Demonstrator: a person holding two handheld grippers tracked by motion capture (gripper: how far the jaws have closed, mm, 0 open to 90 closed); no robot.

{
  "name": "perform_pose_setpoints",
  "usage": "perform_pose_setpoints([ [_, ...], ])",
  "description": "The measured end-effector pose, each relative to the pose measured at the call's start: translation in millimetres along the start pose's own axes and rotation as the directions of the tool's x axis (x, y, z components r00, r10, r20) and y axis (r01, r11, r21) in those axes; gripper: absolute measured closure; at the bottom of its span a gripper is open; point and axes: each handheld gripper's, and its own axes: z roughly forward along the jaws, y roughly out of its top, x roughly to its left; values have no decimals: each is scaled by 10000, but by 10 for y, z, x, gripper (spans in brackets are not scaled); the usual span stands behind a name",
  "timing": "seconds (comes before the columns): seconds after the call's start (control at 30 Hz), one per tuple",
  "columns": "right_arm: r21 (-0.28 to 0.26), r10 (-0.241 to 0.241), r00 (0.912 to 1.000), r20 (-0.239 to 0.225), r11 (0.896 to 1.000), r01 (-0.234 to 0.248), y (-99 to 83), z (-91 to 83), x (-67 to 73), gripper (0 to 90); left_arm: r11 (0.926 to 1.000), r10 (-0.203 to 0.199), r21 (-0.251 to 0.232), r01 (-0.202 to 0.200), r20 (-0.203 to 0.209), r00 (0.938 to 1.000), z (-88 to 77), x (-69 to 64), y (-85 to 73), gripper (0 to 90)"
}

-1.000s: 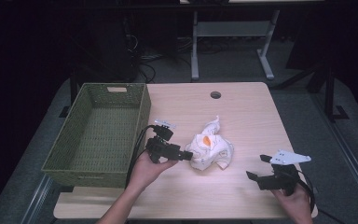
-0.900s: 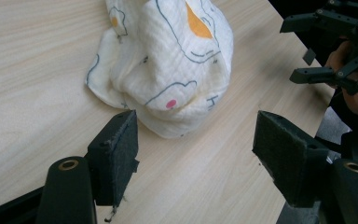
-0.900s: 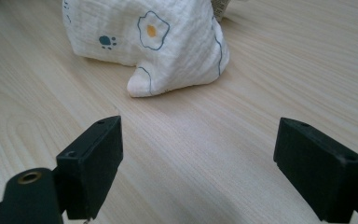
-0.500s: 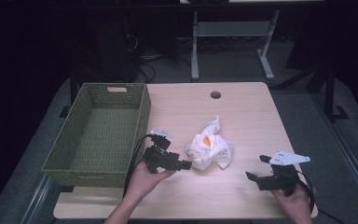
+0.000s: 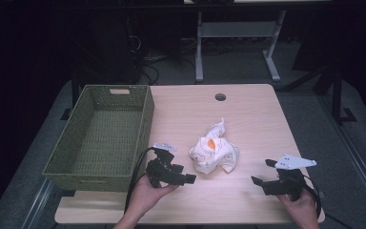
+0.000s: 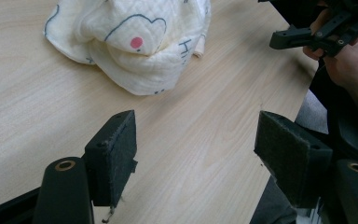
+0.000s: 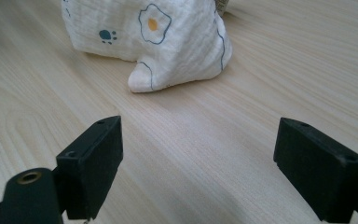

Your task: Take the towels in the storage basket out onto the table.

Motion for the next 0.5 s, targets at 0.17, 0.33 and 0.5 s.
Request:
perform_pose_setpoints([
  [0.17, 33, 47, 10000, 9, 10000, -47, -4, 2, 5, 152, 10000, 31, 11, -31, -65, 10000, -1, 5, -54, 286],
  [0.33, 37, 52, 10000, 10, 10000, -52, -6, 6, 8, 151, 10000, 27, 25, -27, -13, 10000, 6, 23, -116, 282],
  [0.5, 54, 31, 10000, 36, 10000, -31, -10, 10, 9, 150, 9999, 71, 82, -70, -50, 10000, 39, 23, -171, 277],
])
